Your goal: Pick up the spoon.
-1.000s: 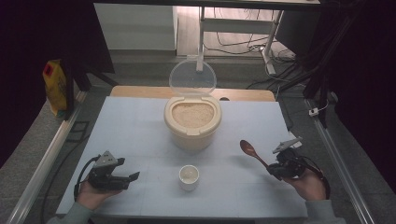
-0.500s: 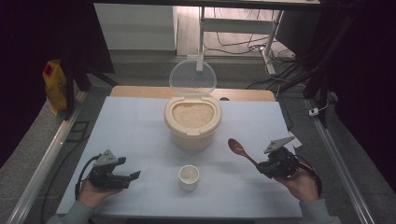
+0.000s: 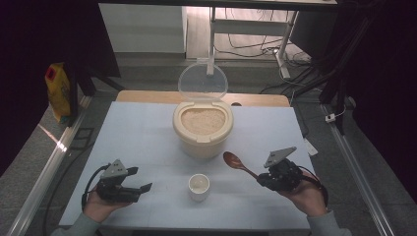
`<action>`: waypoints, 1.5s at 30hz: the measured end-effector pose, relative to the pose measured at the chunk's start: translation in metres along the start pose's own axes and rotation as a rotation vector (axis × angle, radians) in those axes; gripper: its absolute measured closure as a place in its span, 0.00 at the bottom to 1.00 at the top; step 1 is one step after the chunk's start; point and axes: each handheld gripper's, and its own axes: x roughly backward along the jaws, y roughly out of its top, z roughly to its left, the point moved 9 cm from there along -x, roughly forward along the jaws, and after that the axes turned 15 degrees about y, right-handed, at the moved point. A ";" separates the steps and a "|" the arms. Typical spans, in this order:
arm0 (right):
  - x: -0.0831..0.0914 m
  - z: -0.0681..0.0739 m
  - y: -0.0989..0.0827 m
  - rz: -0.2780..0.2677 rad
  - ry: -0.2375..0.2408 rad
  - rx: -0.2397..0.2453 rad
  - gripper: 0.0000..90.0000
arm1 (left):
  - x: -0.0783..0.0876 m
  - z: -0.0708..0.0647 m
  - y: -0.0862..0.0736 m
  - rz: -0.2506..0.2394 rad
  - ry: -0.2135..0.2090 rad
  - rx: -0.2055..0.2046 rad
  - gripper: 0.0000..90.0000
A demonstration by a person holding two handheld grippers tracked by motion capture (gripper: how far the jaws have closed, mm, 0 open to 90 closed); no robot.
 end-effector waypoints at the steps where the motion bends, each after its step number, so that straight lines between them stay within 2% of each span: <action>1: -0.001 0.002 0.002 0.001 0.003 0.006 0.86 | 0.000 -0.002 0.001 -0.001 -0.005 -0.005 0.21; 6: -0.005 0.009 0.008 0.000 0.023 0.032 0.86 | 0.003 -0.010 0.010 -0.014 -0.030 -0.007 0.21; 7: -0.006 0.012 0.012 0.000 0.028 0.048 0.86 | 0.005 -0.013 0.014 -0.023 -0.034 -0.019 0.21; 13: -0.010 0.018 0.020 0.005 0.042 0.076 0.86 | 0.010 -0.028 0.029 -0.045 -0.059 -0.072 0.22; 22: -0.023 0.032 0.041 0.051 0.068 0.139 0.86 | 0.017 -0.045 0.049 -0.067 -0.087 -0.128 0.23; 28: -0.036 0.039 0.059 0.082 0.088 0.179 0.86 | 0.014 -0.053 0.064 -0.069 -0.092 -0.145 0.23; 32: -0.042 0.043 0.066 0.098 0.094 0.192 0.86 | 0.010 -0.060 0.074 -0.070 -0.100 -0.169 0.24; 35: -0.046 0.045 0.074 0.108 0.094 0.221 0.86 | 0.005 -0.068 0.081 -0.065 -0.106 -0.188 0.25; 39: -0.051 0.051 0.085 0.121 0.104 0.255 0.86 | 0.003 -0.079 0.090 -0.068 -0.106 -0.232 0.27; 45: -0.056 0.057 0.093 0.150 0.104 0.267 0.86 | 0.001 -0.091 0.100 -0.067 -0.123 -0.288 0.30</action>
